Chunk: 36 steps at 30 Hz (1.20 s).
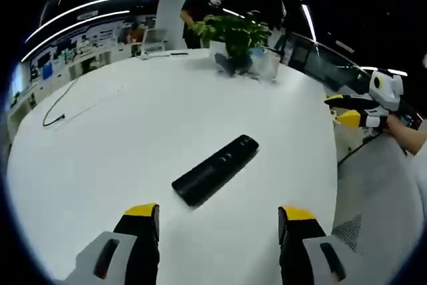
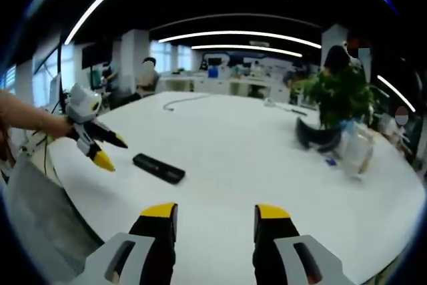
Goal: Press the specified remote control buttons in sequence, fully releasing each button before pressing the next.
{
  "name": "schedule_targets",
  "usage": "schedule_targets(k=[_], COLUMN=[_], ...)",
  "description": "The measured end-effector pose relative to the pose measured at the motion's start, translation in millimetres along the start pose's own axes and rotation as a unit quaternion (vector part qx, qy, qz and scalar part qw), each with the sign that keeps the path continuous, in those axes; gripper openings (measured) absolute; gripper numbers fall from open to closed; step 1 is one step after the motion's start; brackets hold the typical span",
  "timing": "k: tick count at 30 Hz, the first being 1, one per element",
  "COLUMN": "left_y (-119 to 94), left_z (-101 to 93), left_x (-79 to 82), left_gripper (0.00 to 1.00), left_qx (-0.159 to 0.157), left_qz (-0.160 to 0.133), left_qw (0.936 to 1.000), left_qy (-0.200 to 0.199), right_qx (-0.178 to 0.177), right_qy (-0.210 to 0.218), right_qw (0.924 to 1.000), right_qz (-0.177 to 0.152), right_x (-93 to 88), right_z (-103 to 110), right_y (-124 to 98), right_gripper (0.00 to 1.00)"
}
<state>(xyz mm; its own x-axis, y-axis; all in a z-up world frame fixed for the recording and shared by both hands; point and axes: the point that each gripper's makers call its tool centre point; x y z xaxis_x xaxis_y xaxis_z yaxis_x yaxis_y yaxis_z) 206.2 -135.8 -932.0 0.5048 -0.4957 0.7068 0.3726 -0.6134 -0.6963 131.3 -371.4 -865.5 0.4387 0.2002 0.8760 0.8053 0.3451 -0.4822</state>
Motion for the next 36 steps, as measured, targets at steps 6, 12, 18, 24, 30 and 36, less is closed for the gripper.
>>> schedule_targets(k=[6, 12, 18, 24, 30, 36], left_y=[10, 18, 33, 43, 53, 62], left_z=[6.6, 8.1, 14.6, 23.0, 23.1, 22.7], left_x=[12.5, 19.2, 12.7, 12.3, 13.8, 19.2], left_gripper=[0.69, 0.6, 0.58, 0.55, 0.55, 0.54], left_qx=[-0.023, -0.045, -0.045, -0.04, -0.043, -0.044], left_qz=[-0.003, -0.002, 0.036, 0.057, 0.077, 0.088], left_qw=[0.9997, 0.9983, 0.9982, 0.9964, 0.9909, 0.9857], left_qy=[-0.013, -0.036, 0.017, 0.049, 0.102, 0.137], right_qx=[0.001, 0.003, 0.005, 0.007, 0.009, 0.008], right_qy=[0.001, 0.003, 0.003, 0.006, 0.005, 0.007], right_qw=[1.0, 1.0, 1.0, 0.9999, 0.9999, 0.9998], right_qz=[0.001, 0.002, 0.004, 0.007, 0.012, 0.014], right_x=[-0.5, -1.2, -1.8, -3.6, -5.4, -6.6], right_z=[0, 0, 0, 0, 1, 0], right_y=[1, 1, 2, 2, 3, 3], right_gripper=[0.42, 0.41, 0.41, 0.4, 0.4, 0.4])
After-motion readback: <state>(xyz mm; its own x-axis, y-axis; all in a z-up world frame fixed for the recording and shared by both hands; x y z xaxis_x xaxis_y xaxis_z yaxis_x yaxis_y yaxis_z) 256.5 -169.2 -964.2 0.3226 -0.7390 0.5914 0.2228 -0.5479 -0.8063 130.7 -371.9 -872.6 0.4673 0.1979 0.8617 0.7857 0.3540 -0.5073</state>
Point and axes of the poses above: the point that each gripper's makers call its tool centre point, and the gripper's own axes: y roughly forward along the fingers, z roughly to its left, x roughly out of its top, and after that the axes turned 2 degrees about x, right-handed
